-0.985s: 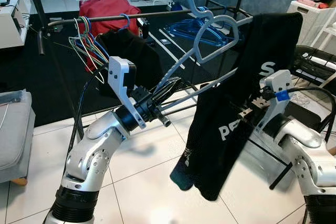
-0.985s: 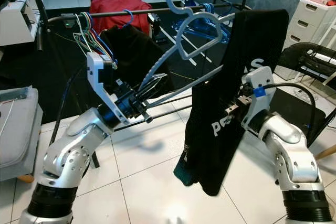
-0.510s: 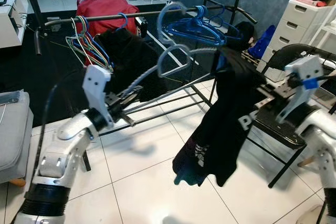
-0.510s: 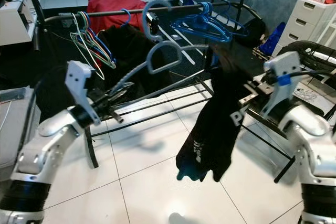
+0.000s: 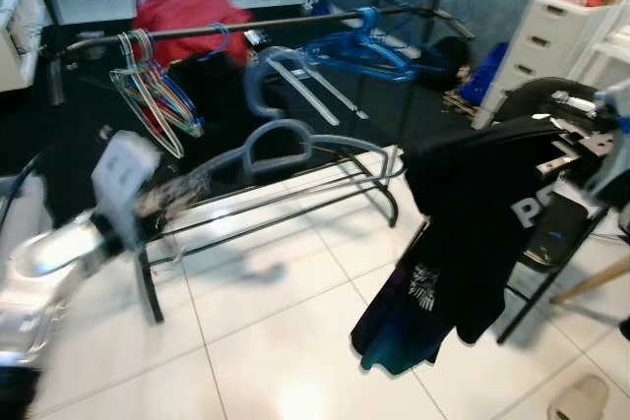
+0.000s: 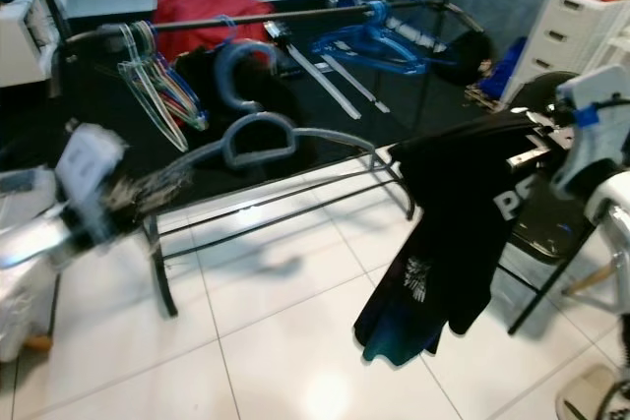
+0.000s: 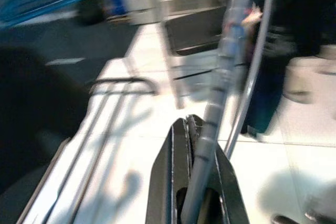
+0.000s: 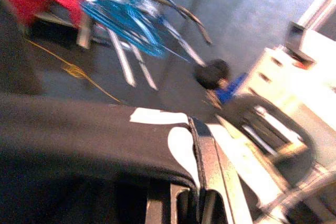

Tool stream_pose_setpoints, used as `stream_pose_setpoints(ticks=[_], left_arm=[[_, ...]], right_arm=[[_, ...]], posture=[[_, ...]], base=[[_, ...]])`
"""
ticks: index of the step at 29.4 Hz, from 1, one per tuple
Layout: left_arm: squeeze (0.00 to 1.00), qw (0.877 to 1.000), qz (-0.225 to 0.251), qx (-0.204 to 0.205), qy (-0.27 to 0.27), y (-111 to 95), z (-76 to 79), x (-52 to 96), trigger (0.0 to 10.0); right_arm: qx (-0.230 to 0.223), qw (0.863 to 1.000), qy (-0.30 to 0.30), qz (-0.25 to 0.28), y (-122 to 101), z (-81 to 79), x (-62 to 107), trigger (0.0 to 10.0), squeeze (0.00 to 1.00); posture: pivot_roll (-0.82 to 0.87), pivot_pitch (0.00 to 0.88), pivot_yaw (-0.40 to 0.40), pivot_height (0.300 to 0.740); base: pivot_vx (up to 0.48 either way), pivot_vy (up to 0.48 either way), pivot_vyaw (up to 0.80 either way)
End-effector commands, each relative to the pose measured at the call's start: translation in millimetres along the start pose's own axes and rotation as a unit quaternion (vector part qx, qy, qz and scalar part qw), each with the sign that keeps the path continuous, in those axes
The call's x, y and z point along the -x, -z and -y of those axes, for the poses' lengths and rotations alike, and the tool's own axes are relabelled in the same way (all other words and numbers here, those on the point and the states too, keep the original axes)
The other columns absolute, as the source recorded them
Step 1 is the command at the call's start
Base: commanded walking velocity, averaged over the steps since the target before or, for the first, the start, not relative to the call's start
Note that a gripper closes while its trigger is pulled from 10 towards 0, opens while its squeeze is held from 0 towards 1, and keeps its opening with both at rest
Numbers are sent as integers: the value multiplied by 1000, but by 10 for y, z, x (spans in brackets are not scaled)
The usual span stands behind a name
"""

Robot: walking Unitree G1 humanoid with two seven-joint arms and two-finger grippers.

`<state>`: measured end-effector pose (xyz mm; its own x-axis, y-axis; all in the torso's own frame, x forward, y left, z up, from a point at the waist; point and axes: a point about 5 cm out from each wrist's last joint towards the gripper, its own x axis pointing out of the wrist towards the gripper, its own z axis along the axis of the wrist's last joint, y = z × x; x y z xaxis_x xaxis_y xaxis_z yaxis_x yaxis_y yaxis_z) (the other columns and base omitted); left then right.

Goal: Hang hanger

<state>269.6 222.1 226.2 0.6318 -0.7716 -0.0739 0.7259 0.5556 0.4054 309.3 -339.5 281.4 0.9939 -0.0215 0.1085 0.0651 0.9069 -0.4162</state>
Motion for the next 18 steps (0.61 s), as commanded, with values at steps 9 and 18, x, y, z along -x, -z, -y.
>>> stream_pose_setpoints(ticks=[9, 18], left_arm=[[0, 996, -73, -47, -25, 157, -89, 28, 10000], [0, 979, 28, 38, 197, -105, 631, -251, 10000]], right_arm=[[-40, 985, -131, -108, 530, -767, 45, 0, 0], [-93, 980, -165, -62, 504, -1171, -49, 0, 0]], posture=[[-44, 76, -71, 740], [-36, 80, -74, 740]], base=[[0, 0, 0], [0, 0, 0]])
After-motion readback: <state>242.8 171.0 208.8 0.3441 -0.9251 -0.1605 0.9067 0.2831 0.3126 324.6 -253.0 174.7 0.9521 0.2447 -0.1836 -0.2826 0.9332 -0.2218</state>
